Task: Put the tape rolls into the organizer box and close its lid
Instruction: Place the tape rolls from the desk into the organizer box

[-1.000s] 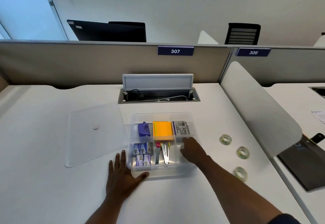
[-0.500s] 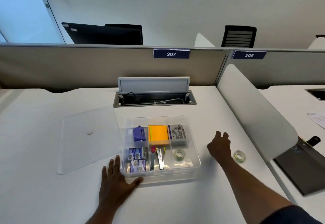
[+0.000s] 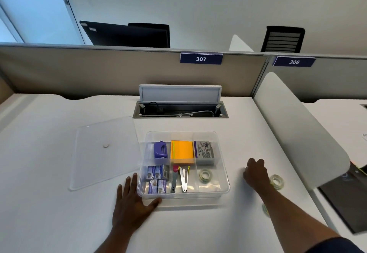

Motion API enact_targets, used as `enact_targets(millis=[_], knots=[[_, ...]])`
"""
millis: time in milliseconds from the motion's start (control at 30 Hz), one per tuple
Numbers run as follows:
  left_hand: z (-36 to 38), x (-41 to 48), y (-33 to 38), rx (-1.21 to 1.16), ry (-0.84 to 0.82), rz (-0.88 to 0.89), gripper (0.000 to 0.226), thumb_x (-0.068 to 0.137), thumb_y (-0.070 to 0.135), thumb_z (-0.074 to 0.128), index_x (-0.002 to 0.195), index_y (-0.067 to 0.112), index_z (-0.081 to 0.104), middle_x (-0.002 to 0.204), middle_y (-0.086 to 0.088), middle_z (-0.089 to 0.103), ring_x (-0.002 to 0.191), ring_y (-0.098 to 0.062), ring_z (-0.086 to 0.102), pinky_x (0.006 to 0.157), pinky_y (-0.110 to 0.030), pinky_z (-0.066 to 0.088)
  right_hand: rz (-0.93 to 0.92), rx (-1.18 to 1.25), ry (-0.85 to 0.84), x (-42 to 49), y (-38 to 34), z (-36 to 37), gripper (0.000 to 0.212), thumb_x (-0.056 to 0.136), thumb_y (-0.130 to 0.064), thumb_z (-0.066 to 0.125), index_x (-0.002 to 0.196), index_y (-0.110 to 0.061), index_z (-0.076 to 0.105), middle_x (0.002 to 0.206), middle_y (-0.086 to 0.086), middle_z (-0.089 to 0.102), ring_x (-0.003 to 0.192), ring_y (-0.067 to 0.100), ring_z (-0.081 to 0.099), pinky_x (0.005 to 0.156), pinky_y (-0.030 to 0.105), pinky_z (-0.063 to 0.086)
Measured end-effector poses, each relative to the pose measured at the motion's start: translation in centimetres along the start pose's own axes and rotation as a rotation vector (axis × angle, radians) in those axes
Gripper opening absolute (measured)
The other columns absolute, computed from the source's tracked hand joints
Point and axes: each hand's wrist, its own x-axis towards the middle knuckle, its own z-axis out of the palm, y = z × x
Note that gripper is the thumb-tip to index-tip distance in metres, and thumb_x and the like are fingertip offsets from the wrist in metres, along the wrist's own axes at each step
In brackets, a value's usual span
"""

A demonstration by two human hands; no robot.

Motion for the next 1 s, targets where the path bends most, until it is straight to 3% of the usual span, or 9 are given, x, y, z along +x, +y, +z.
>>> enact_targets(millis=[133,267,367,533,767,900,1000], knots=[[0.1,0.0,-0.1,0.006,-0.003,0.003,0.11,0.066,0.092,0.025,0.15,0.022,0.007,0.159,0.0,0.009,0.146,-0.018,0.0,0.12,-0.042,0.002,-0.006,0.161,0.017,0.6,-2.2,-1.4,0.031,0.074,-0.002,0.048,0.104,0.004,0.049,0.099,0.028,0.059,0.094,0.046,0.058,0.082,0.042,0.047],[0.0,0.0,-0.1,-0.006,0.006,0.003,0.109,0.067,0.091,0.027,0.149,0.021,0.01,0.159,-0.001,0.012,0.146,-0.018,0.002,0.12,-0.043,0.004,-0.212,0.243,0.024,1.4,-6.0,-3.1,0.039,0.073,-0.014,0.055,0.109,0.001,0.06,0.105,0.021,0.067,0.099,0.037,0.061,0.088,0.034,0.045],[0.0,-0.1,0.0,0.004,0.003,0.017,0.109,0.067,0.091,0.027,0.149,0.021,0.011,0.159,-0.002,0.012,0.146,-0.019,0.003,0.12,-0.043,0.004,-0.396,0.281,-0.079,0.3,-8.7,-4.7,0.045,0.074,-0.014,0.066,0.117,-0.005,0.058,0.114,0.017,0.062,0.106,0.03,0.057,0.089,0.029,0.042],[-0.2,-0.2,0.1,0.01,0.009,0.033,0.108,0.068,0.091,0.025,0.149,0.022,0.012,0.159,-0.004,0.013,0.146,-0.021,0.005,0.12,-0.044,0.004,-0.602,0.112,-0.352,-2.5,-10.5,-4.9,0.045,0.074,-0.015,0.065,0.118,-0.011,0.056,0.122,0.012,0.057,0.112,0.026,0.053,0.095,0.031,0.045],[0.0,-0.3,0.1,0.011,0.015,0.015,0.111,0.066,0.091,0.025,0.149,0.018,0.012,0.158,-0.004,0.015,0.146,-0.021,0.006,0.119,-0.044,0.005,-0.641,-0.149,-0.567,-4.5,-9.9,-1.8,0.048,0.077,-0.018,0.07,0.123,-0.013,0.055,0.133,0.012,0.052,0.119,0.025,0.05,0.099,0.033,0.043],[0.0,-0.3,0.0,0.004,0.02,0.018,0.112,0.066,0.091,0.025,0.149,0.017,0.012,0.158,-0.004,0.015,0.146,-0.021,0.007,0.119,-0.044,0.005,-0.594,0.093,-0.404,-4.7,-9.5,-2.1,0.041,0.084,-0.017,0.061,0.124,-0.01,0.055,0.131,0.012,0.055,0.12,0.026,0.051,0.105,0.034,0.04],[0.0,-0.2,0.1,0.004,0.021,0.014,0.112,0.066,0.091,0.026,0.149,0.016,0.011,0.158,-0.005,0.015,0.146,-0.021,0.006,0.119,-0.044,0.005,-0.498,0.229,-0.008,-4.0,-9.0,-2.8,0.031,0.083,-0.007,0.053,0.114,-0.006,0.06,0.113,0.016,0.062,0.102,0.032,0.06,0.089,0.037,0.049]])
